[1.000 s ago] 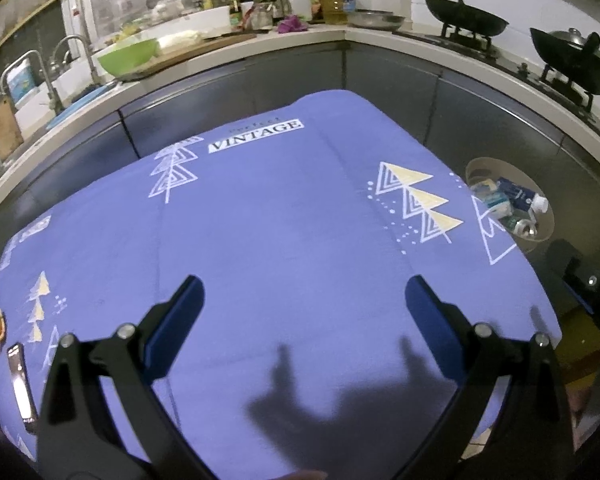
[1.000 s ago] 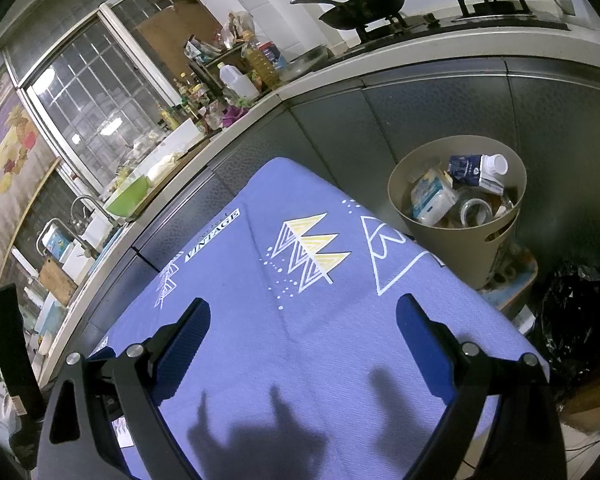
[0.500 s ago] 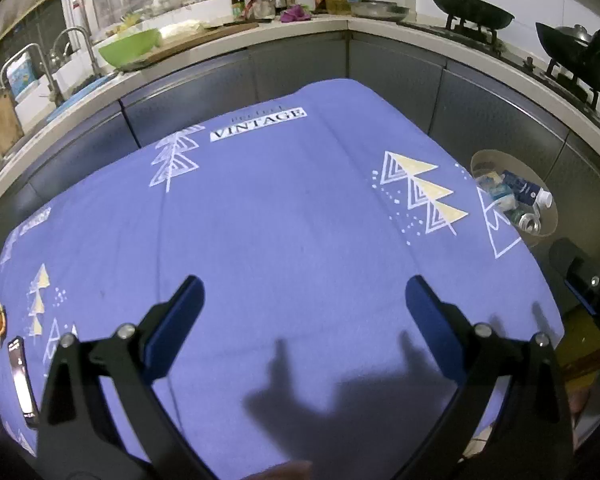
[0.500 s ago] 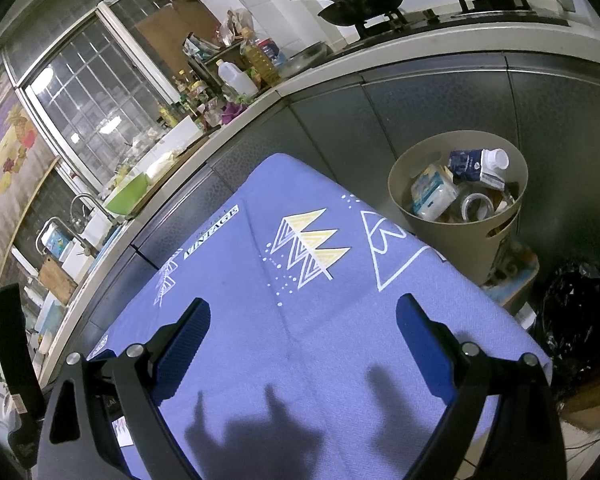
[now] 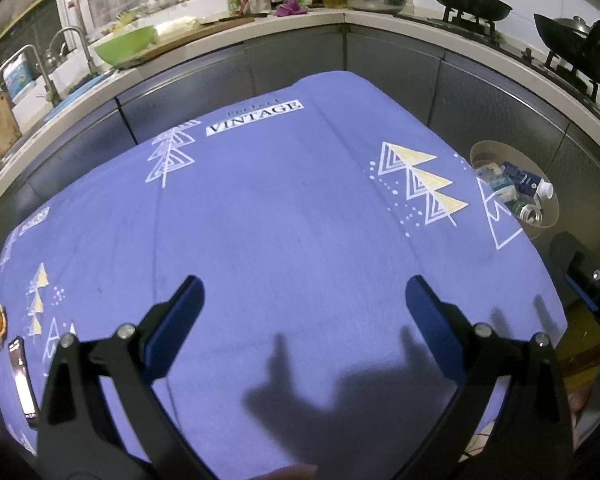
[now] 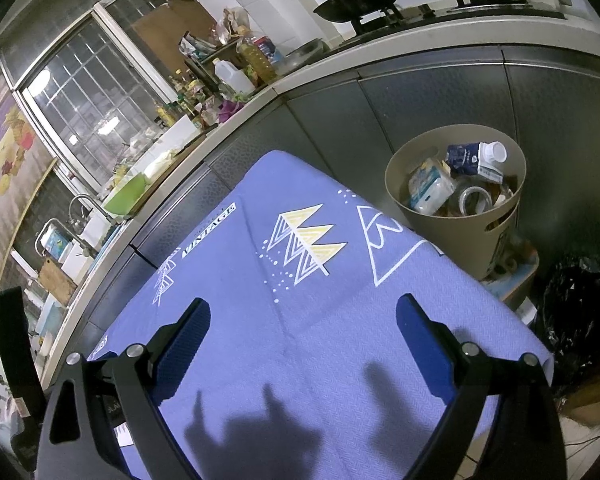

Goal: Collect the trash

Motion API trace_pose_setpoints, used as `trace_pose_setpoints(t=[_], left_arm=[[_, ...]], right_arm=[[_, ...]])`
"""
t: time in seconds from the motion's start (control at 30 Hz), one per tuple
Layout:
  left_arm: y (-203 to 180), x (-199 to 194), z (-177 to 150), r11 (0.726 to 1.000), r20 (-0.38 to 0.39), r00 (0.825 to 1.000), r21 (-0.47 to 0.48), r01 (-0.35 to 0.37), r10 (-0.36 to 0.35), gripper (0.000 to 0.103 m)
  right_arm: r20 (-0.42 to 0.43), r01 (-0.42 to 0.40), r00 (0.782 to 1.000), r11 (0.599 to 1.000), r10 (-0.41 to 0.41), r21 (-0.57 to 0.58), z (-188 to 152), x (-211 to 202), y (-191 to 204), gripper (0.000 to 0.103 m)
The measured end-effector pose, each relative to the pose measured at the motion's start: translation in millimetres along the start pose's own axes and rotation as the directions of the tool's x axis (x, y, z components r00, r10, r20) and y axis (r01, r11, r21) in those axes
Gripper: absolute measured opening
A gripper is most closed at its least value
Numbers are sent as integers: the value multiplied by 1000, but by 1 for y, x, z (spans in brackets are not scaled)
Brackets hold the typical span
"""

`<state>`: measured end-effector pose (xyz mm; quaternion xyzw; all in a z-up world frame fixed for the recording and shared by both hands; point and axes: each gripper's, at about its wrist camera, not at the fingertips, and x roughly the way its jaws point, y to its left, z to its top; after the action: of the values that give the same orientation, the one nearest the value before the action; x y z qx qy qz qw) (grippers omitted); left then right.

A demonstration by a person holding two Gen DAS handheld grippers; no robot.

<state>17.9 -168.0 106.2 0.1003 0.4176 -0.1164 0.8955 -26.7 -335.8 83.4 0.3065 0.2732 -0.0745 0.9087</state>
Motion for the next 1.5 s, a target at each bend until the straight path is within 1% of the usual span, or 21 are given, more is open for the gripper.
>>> trace_pose_setpoints(t=[1.37, 1.5], left_arm=[[-8, 2, -3, 999, -11, 1000, 33, 12, -11, 97], [-10, 2, -5, 999, -10, 1000, 51, 15, -14, 97]], right_arm=[[-4, 1, 1000, 1000, -1, 6, 0, 2, -4, 89], [-4, 1, 1000, 1000, -1, 6, 0, 2, -3, 89]])
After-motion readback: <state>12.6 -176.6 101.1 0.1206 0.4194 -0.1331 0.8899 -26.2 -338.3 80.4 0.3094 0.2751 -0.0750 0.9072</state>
